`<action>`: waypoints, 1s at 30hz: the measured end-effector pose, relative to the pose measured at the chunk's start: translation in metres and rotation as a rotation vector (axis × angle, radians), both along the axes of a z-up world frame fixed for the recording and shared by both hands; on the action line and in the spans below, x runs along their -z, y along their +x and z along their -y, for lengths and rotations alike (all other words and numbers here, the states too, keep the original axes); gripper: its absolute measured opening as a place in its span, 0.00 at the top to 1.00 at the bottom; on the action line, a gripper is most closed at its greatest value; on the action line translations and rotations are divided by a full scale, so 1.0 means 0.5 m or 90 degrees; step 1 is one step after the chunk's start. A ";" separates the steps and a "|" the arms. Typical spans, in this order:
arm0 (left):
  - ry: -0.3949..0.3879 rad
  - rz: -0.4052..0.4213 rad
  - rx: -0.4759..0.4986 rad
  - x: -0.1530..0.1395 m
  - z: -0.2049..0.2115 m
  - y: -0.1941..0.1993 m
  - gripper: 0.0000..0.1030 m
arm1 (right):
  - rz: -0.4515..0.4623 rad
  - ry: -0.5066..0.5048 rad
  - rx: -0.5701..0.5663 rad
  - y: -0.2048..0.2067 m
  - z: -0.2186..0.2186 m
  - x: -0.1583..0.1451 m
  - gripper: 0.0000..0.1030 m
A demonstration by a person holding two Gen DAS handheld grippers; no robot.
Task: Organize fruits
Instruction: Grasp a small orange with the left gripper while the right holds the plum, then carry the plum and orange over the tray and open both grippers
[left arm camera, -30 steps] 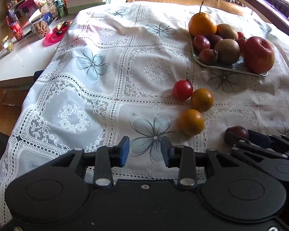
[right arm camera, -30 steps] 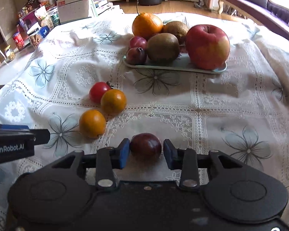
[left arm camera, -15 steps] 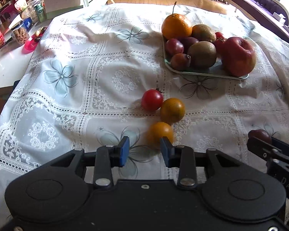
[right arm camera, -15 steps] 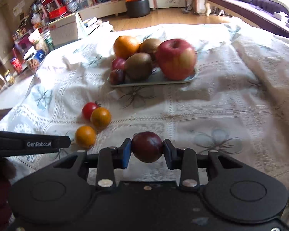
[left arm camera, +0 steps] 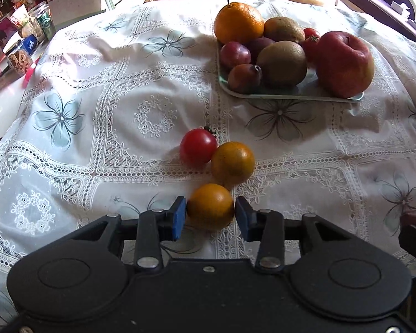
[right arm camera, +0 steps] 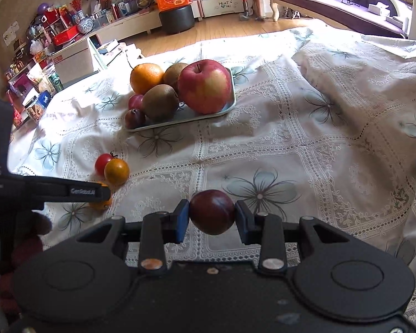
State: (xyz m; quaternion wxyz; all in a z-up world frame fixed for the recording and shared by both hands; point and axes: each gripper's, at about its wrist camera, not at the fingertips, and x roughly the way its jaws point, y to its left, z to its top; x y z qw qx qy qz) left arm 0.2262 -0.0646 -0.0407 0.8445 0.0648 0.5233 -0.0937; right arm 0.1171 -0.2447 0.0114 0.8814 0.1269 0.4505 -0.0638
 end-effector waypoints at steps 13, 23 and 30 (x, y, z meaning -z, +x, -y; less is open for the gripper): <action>0.013 0.016 -0.038 -0.045 -0.007 -0.035 0.53 | 0.017 0.010 0.001 -0.032 -0.013 -0.037 0.64; -0.023 0.066 -0.020 -0.171 -0.079 -0.201 0.53 | 0.034 0.055 0.006 -0.129 -0.009 -0.123 0.64; -0.015 0.067 -0.029 -0.151 -0.122 -0.283 0.53 | 0.011 0.065 -0.003 -0.209 -0.016 -0.121 0.64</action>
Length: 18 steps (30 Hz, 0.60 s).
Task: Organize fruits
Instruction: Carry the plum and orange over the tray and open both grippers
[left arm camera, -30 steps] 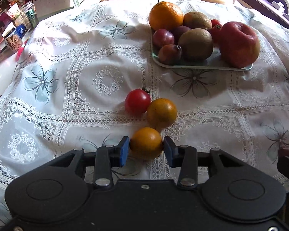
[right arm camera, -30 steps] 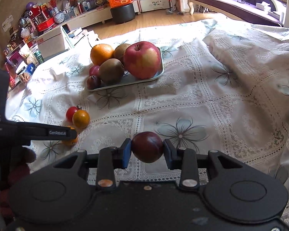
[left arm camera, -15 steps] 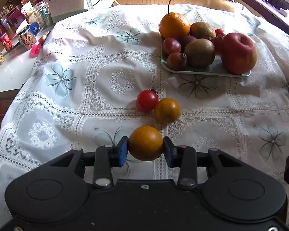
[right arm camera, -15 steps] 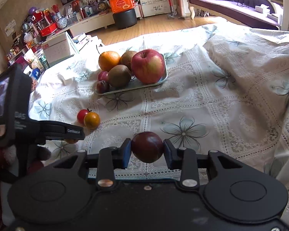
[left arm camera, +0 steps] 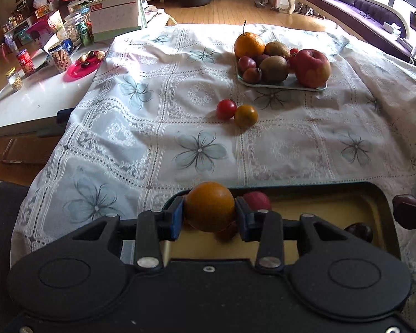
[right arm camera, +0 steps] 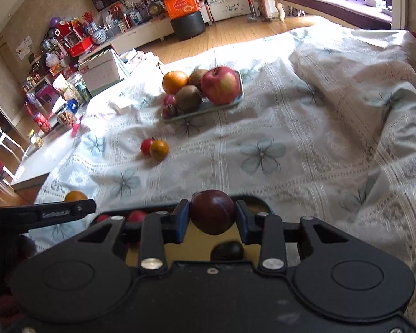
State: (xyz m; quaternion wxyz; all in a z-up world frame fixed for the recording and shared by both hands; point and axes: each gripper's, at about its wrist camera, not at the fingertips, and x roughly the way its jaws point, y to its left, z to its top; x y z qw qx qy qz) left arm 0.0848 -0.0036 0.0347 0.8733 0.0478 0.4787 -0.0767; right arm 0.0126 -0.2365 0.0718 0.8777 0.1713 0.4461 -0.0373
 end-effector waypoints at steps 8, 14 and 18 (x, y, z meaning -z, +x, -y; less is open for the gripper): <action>0.002 -0.031 -0.022 0.046 -0.015 -0.045 0.53 | -0.055 -0.034 -0.012 -0.052 -0.036 0.051 0.64; 0.009 -0.030 -0.020 0.052 -0.011 -0.061 0.53 | -0.070 -0.038 -0.024 -0.067 -0.041 0.057 0.64; 0.009 -0.030 -0.012 0.054 -0.005 -0.066 0.53 | -0.067 -0.042 -0.023 -0.066 -0.040 0.051 0.64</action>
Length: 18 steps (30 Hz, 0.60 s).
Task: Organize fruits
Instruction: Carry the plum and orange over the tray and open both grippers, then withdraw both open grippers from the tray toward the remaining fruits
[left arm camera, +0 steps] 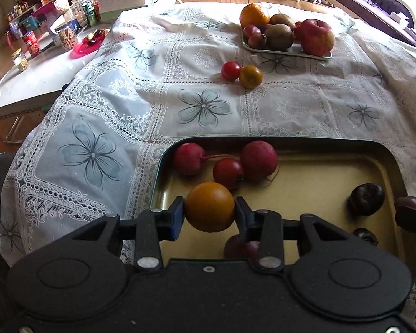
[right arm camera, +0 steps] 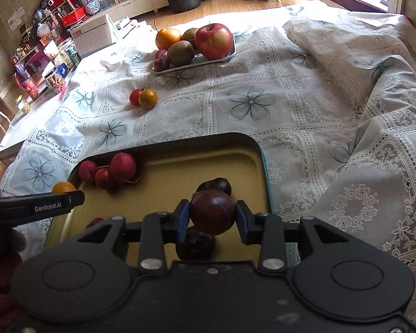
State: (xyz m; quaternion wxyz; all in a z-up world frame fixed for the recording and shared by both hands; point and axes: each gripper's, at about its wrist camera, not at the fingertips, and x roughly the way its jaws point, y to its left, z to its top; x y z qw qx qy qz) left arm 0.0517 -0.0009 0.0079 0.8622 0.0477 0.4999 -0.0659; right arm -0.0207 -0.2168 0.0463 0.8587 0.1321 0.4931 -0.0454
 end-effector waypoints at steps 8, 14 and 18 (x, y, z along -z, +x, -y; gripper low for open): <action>-0.004 0.023 0.009 -0.013 0.003 -0.012 0.53 | -0.012 -0.004 0.000 0.001 -0.002 0.007 0.62; -0.010 0.004 0.009 -0.005 0.002 -0.012 0.53 | -0.011 -0.003 0.005 0.000 0.001 0.007 0.62; -0.014 -0.009 0.002 0.000 -0.001 -0.012 0.53 | -0.013 -0.002 0.000 0.001 -0.002 0.008 0.63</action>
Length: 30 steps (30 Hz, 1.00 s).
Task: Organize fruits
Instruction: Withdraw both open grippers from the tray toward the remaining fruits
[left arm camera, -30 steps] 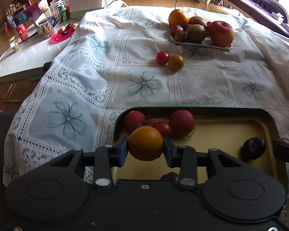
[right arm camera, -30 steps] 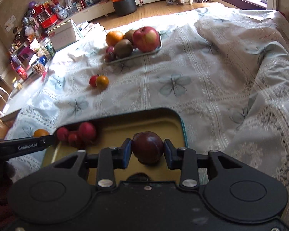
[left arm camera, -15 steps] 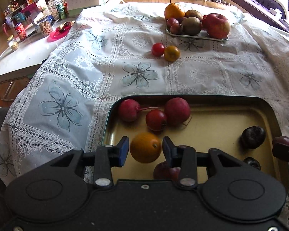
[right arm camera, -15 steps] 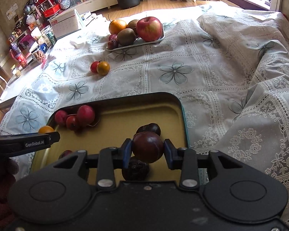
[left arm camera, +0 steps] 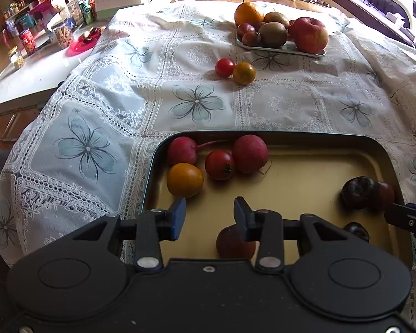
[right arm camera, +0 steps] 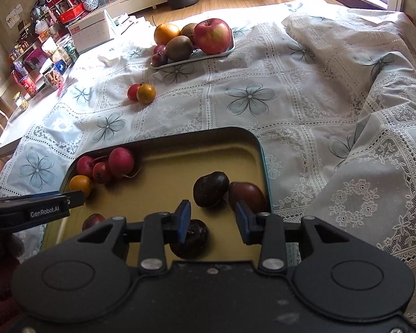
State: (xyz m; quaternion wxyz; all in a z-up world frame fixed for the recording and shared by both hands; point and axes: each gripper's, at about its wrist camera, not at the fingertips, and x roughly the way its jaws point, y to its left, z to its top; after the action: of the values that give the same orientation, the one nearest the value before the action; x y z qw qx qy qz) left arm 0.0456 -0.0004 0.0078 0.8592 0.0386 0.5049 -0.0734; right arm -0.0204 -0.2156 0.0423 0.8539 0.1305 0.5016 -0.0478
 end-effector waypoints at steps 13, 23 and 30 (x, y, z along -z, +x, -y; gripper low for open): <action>-0.011 0.001 -0.031 -0.014 -0.032 0.008 0.53 | 0.001 0.006 0.011 -0.002 0.010 -0.005 0.62; -0.012 -0.018 -0.022 -0.007 -0.027 0.011 0.53 | -0.005 0.012 0.003 -0.001 0.003 -0.001 0.63; -0.005 -0.028 -0.024 -0.001 -0.025 0.022 0.53 | -0.009 0.015 -0.008 0.003 -0.006 0.004 0.62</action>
State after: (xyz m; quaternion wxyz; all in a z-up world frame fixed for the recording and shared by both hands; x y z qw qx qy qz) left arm 0.0565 0.0123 0.0082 0.8492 0.0240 0.5240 -0.0605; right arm -0.0191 -0.2126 0.0404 0.8488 0.1372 0.5093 -0.0376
